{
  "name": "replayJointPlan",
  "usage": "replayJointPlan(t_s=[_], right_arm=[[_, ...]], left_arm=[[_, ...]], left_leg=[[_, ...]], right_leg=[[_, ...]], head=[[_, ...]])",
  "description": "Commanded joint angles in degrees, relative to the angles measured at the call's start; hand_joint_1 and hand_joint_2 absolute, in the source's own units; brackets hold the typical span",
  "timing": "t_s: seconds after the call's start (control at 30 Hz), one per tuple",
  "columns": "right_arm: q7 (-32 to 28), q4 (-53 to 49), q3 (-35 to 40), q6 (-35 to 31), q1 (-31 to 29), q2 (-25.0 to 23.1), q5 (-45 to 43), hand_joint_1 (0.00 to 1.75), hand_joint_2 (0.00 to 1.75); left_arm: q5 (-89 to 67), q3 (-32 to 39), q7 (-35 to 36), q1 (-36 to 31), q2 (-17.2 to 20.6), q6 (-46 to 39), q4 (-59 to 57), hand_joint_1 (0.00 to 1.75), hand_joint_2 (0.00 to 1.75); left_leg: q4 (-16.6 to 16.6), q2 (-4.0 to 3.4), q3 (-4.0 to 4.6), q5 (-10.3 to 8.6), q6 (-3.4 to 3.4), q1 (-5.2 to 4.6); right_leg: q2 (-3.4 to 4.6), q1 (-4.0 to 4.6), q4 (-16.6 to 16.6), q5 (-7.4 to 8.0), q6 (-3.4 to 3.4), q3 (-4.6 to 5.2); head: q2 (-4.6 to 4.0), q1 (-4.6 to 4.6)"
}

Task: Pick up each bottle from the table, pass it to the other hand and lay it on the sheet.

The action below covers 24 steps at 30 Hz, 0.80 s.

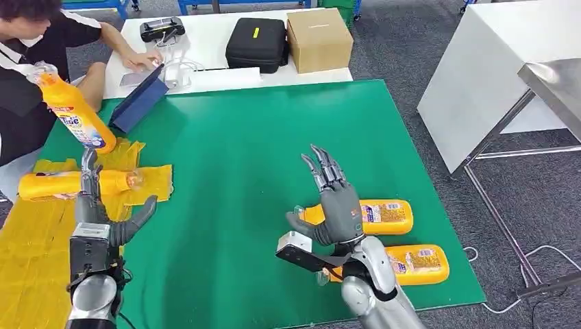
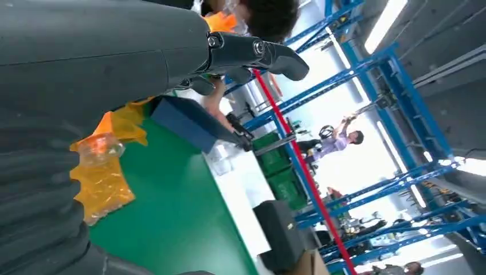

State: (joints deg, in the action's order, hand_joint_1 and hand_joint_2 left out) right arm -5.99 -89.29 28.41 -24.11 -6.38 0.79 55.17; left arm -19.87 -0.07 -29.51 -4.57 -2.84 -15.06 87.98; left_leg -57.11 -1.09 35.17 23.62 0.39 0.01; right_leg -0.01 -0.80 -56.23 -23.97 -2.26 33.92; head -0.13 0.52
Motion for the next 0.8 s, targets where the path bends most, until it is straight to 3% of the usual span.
replayJointPlan(t_s=[0.03,0.27,0.37,0.47,0.63,0.7,0.73,0.8], right_arm=[[0.13,0.43,-0.34,0.58,-1.13,1.89,0.02,0.00,1.75],[0.13,0.43,-0.34,0.58,-1.13,1.89,0.02,0.00,1.75],[3.75,0.78,-0.52,8.10,-2.53,7.04,2.50,0.00,1.75],[1.81,2.56,-3.60,13.69,-3.89,11.57,-1.03,0.00,1.75],[1.36,5.05,-7.01,16.46,-4.98,13.53,-1.81,0.00,1.75],[0.55,6.89,-7.28,19.36,-5.70,14.49,-3.52,0.00,1.75],[0.19,8.66,-6.07,23.94,-6.81,16.29,-5.13,0.00,1.75],[-1.71,12.31,-6.46,23.94,-7.88,16.92,-6.85,0.00,1.75]], left_arm=[[0.37,-0.84,0.26,-0.07,-0.73,0.29,1.14,0.00,1.75],[0.37,-0.84,0.26,-0.07,-0.73,0.29,1.14,0.00,1.75],[3.46,-1.47,0.05,1.57,-1.38,5.55,2.96,0.00,1.75],[6.67,-2.63,0.63,3.12,-2.47,8.75,4.51,0.00,1.75],[7.35,-4.88,0.76,3.17,-2.67,9.30,4.78,0.00,1.75],[8.28,-5.72,0.56,2.65,-2.55,10.03,4.73,0.00,1.75],[9.24,-6.75,0.07,1.96,-2.30,11.55,4.38,0.00,1.75],[9.17,-7.83,0.02,1.03,-2.56,11.39,3.58,0.00,1.75]], left_leg=[[0.00,0.12,-0.10,0.05,-0.02,0.03],[-0.03,0.14,-0.19,0.10,-0.03,0.07],[-0.02,0.14,-0.20,0.10,-0.03,0.08],[-0.08,0.19,-0.22,0.14,0.01,0.06],[-0.07,0.24,-0.19,0.13,0.03,-0.03],[-0.07,0.22,-0.16,0.11,0.01,-0.08],[-0.07,0.23,-0.22,0.13,0.00,-0.11],[-0.05,0.26,-0.14,0.06,0.02,-0.16]], right_leg=[[-0.07,0.03,0.02,-0.06,0.05,-0.13],[-0.06,0.07,0.03,-0.09,0.07,-0.26],[-0.06,0.07,0.05,-0.08,0.08,-0.28],[-0.11,0.07,0.07,-0.10,0.04,-0.35],[-0.13,0.00,0.07,-0.06,0.00,-0.35],[-0.11,-0.05,0.07,-0.03,0.00,-0.31],[-0.10,-0.05,0.07,-0.04,0.01,-0.37],[-0.15,-0.07,0.09,0.02,-0.04,-0.30]], head=[[0.00,0.00],[0.00,0.00],[0.00,0.00],[0.00,0.02],[0.00,0.02],[0.00,0.02],[0.00,0.02],[0.00,0.02]])
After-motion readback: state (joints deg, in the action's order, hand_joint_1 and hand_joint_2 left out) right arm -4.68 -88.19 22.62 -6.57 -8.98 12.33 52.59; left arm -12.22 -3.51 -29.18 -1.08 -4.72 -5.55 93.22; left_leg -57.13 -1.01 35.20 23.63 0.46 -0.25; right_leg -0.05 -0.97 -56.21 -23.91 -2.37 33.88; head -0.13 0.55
